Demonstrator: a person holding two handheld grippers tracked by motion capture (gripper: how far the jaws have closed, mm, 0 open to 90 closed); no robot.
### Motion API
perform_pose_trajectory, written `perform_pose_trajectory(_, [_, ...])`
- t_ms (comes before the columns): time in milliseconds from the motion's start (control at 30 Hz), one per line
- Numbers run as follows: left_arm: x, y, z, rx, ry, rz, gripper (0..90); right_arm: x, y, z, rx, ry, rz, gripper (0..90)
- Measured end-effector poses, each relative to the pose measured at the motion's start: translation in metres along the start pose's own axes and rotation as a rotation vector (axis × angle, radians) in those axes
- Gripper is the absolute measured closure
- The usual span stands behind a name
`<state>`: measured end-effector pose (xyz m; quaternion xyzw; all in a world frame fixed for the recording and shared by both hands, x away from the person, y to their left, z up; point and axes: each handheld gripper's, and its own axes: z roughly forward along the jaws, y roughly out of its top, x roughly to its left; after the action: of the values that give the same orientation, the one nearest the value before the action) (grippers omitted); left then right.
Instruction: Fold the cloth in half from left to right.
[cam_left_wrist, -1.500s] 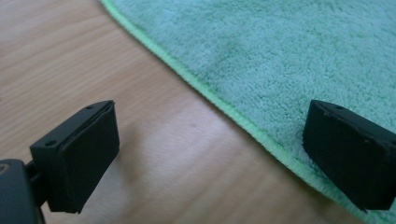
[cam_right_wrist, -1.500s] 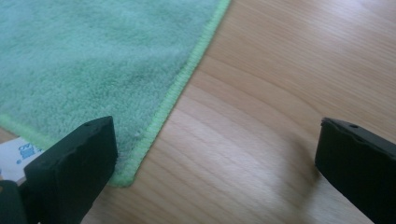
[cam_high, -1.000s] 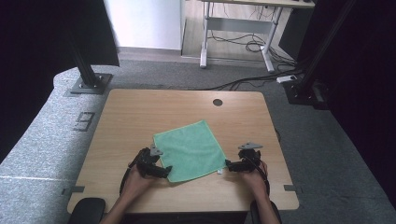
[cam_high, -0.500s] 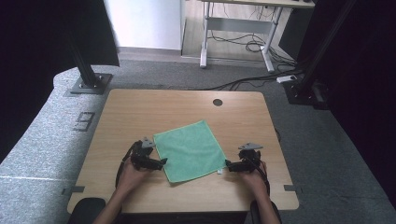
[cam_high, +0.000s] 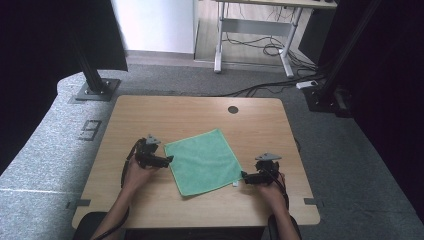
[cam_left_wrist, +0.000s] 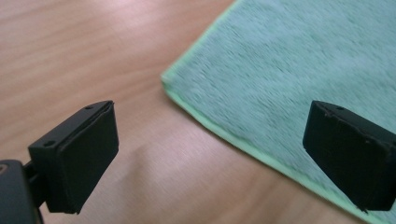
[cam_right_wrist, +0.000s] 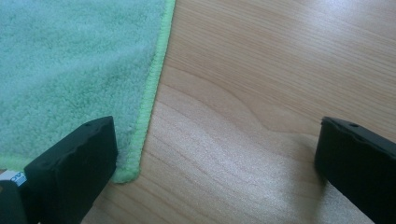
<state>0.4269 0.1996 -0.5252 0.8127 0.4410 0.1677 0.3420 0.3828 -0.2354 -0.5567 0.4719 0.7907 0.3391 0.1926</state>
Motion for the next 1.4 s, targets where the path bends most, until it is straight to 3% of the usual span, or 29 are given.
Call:
perform_pose_trajectory(400, [0.027, 0.011, 0.021, -0.009, 0.067, -0.037, 4.5, 0.0, 0.0, 0.0, 0.0, 0.0, 0.0, 0.0])
perform_pose_trajectory(667, [0.031, 0.014, 0.038, 0.01, 0.078, -0.043, 4.2, 0.0, 0.0, 0.0, 0.0, -0.001, 0.0, 0.0])
perform_pose_trajectory(733, [0.03, 0.012, 0.043, 0.035, 0.094, -0.03, 4.2, 0.0, 0.0, 0.0, 0.0, -0.002, 0.001, 0.0])
perform_pose_trajectory(800, [0.028, 0.012, 0.042, 0.03, 0.108, -0.025, 3.6, 0.0, 0.0, 0.0, 0.0, -0.003, 0.003, 0.0])
perform_pose_trajectory(900, [0.03, 0.012, 0.042, 0.039, 0.079, -0.057, 5.3, 0.0, 0.0, 0.0, -0.001, -0.003, 0.003, 0.0])
perform_pose_trajectory(1400, [0.032, 0.012, 0.042, 0.04, 0.071, -0.05, 5.8, -0.002, 0.001, -0.004, -0.001, 0.029, 0.012, 0.0])
